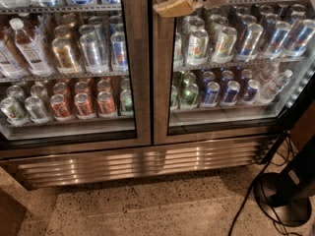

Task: Open right fridge door

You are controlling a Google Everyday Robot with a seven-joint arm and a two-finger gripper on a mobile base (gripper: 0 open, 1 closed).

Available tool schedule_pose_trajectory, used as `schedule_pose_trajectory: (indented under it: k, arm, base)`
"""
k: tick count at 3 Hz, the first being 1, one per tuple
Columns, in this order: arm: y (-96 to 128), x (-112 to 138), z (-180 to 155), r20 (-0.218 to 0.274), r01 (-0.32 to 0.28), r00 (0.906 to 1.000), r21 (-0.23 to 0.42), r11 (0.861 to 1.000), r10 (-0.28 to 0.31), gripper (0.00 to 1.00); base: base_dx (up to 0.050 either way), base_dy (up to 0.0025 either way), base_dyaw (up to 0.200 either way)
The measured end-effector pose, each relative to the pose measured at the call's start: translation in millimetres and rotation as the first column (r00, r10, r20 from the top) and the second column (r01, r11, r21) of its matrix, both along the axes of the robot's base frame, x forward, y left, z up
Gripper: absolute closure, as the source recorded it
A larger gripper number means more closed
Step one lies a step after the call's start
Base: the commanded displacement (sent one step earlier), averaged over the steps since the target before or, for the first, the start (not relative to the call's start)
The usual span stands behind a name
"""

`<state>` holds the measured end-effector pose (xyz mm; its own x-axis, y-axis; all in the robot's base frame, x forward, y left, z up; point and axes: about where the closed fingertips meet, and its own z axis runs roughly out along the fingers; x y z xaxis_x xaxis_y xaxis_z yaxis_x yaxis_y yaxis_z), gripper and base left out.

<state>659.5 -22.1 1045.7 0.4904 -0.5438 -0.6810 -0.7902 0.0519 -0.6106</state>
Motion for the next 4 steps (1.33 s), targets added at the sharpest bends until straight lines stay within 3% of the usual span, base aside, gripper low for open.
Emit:
schedule_pose_trajectory:
  k: [1,2,3,4]
  arm:
    - [0.1,0.0,0.0,0.000,0.000,1.0000,0.000,1.000,0.000,1.00]
    - [4.9,7.4,1.0,0.031,0.009,0.9995,-0.029,1.000,-0.008,1.00]
    - [-0.7,5.9,4.1,0.111,0.034,0.9934,-0.071,0.997,-0.026,1.00]
    - [-0.7,6.0,3.7,0.112,0.034,0.9934,-0.071,0.997,-0.026,1.00]
  base:
    - [0.000,0.00000,0.000]
    - [0.000,0.00000,0.000]
    - [0.000,0.00000,0.000]
    - [0.000,0.00000,0.000]
